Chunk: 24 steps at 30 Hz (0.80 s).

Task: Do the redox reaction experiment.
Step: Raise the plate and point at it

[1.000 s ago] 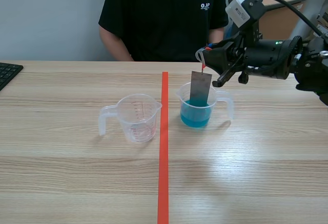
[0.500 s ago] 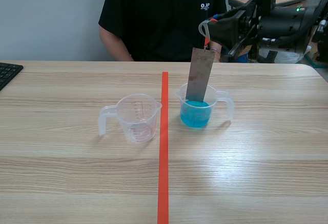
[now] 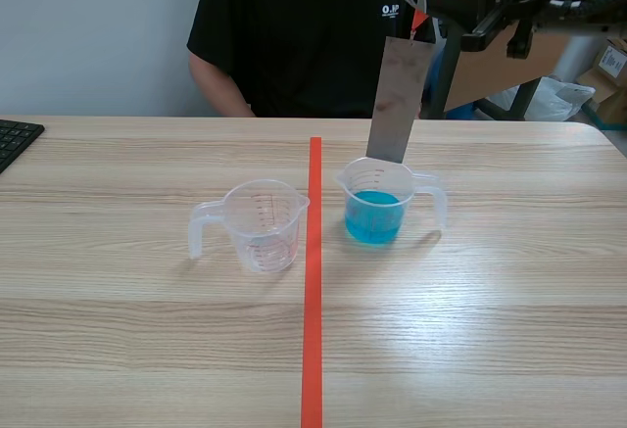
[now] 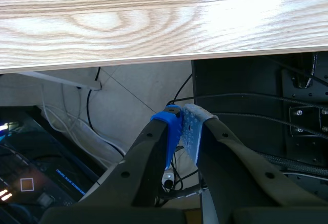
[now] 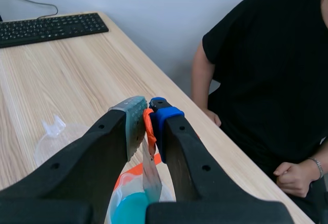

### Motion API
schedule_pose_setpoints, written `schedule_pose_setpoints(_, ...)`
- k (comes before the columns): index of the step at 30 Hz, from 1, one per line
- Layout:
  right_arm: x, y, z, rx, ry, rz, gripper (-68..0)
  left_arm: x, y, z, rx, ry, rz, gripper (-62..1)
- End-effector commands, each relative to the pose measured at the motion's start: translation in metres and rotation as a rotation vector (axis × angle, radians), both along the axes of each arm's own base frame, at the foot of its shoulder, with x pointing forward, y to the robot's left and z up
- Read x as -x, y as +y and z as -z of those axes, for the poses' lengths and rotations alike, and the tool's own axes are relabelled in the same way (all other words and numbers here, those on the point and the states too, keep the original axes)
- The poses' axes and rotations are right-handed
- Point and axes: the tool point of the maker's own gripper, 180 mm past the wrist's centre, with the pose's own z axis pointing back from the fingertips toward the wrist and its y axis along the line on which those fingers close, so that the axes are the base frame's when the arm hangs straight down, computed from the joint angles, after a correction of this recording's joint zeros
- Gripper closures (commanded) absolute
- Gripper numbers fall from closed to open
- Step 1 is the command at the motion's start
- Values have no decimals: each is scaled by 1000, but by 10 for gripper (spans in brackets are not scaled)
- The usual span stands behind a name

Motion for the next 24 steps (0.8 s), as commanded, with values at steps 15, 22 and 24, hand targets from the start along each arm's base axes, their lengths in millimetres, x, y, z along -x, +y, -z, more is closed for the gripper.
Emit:
schedule_pose_setpoints(15,13,-2,-58,-55,-82,-28,-17,-60,-10,-26,67,-65,319,-32)
schedule_pose_setpoints(22,14,-2,-60,-55,-77,-28,-17,-126,-24,-63,94,-202,467,-31)
schedule_pose_setpoints(24,14,-2,-59,-54,-76,-27,-17,-147,-32,-76,89,-255,509,-31)
